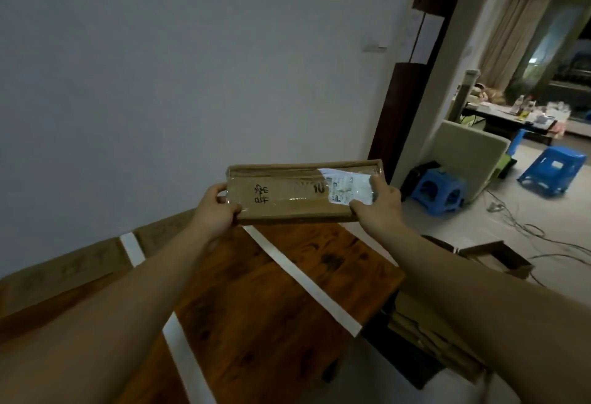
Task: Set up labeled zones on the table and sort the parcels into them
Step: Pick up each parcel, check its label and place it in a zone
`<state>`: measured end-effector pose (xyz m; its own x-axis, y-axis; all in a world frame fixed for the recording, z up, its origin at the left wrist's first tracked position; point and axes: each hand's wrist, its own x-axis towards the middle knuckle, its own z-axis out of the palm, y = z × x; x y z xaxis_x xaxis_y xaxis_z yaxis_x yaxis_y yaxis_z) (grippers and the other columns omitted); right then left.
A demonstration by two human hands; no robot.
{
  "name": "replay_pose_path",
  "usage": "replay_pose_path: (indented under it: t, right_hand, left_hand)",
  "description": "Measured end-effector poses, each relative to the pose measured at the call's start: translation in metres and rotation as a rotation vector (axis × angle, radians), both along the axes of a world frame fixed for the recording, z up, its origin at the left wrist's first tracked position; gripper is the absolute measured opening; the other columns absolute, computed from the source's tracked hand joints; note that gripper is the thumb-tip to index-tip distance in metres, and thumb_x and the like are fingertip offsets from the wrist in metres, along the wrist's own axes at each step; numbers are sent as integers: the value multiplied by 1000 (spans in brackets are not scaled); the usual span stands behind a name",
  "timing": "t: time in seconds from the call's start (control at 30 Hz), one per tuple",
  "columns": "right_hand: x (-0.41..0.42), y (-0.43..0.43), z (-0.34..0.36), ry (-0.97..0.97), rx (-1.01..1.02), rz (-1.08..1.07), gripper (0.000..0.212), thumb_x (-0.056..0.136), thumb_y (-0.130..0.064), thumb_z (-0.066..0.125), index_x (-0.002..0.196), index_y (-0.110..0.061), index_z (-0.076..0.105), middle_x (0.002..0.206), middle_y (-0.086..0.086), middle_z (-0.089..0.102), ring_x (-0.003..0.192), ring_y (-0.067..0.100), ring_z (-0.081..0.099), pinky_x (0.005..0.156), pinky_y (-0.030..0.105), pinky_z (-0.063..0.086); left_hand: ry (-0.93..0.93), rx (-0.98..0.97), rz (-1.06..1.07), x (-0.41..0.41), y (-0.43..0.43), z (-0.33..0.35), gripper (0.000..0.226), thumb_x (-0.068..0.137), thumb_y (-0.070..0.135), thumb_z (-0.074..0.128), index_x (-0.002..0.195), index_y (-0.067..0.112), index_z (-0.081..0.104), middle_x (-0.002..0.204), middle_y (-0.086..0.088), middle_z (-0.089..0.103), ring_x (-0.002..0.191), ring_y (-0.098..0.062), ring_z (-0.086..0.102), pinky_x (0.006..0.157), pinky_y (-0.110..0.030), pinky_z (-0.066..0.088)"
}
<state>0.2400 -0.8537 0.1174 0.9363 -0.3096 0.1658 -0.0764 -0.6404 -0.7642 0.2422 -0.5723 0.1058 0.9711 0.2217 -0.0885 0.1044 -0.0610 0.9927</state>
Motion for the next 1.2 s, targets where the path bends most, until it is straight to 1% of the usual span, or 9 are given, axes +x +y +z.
replay_pose_path:
  t: [0.1,0.2,0.37,0.5,0.67,0.77,0.9,1.1,1.2]
  right_hand:
    - [55,-15,-16,86,-26,13,70,89,-24,66,149,-23,30,147,11,27,128,31,39,105,38,37]
    - [103,-27,-37,183,-61,36,70,88,-25,66,149,-22,32,145,12,31,127,31,41,105,41,41]
    - [182,-50,-87,290,-67,132,69,87,-23,67,147,-19,34,136,10,38,117,27,49,87,35,53]
    - [250,-66,-121,392,-92,192,69,87,-24,65,148,-23,32,140,12,34,121,32,47,98,44,48]
    - [322,-90,-161,470,-152,326,66,88,-28,62,148,-25,32,145,11,35,126,31,44,97,37,41]
    - [351,-94,-174,500,-192,394,62,92,-33,55,148,-30,29,142,8,36,123,30,44,84,31,37]
    - [381,-81,-179,445,-170,490,63,90,-36,57,147,-26,32,141,12,37,123,32,44,95,35,40]
    - [402,-69,-183,477,-180,596,62,91,-40,58,146,-27,32,144,12,34,125,32,43,87,30,37]
    - [402,-71,-180,495,-223,621,64,89,-46,57,146,-28,32,145,13,32,128,34,39,99,37,38]
  left_hand:
    - [97,1,-3,46,-14,-24,52,92,-2,52,139,14,37,110,-9,52,85,-20,57,59,-26,51]
    - [197,25,-8,81,-24,-53,50,92,4,53,139,16,38,118,-11,55,95,-23,59,74,-34,55]
    - [296,48,34,131,-48,-91,47,94,7,51,139,15,38,126,-8,54,94,-17,55,67,-26,49]
    - [383,69,108,166,-75,-122,48,95,8,49,140,16,36,130,-10,53,103,-21,54,73,-28,48]
    - [508,66,218,196,-118,-150,47,95,7,50,140,15,38,132,-11,53,117,-29,53,89,-34,48]
    - [530,25,301,213,-127,-159,46,96,9,49,140,20,39,130,-9,52,114,-28,53,95,-45,50]
    - [526,99,381,228,-127,-156,47,98,12,45,143,23,35,129,-4,51,111,-24,53,87,-39,51]
    - [572,257,388,237,-121,-153,46,101,21,39,146,24,30,141,-9,46,125,-27,46,96,-39,44]
    - [620,281,337,232,-119,-144,54,99,29,44,149,23,24,149,-7,37,133,-28,38,107,-44,37]
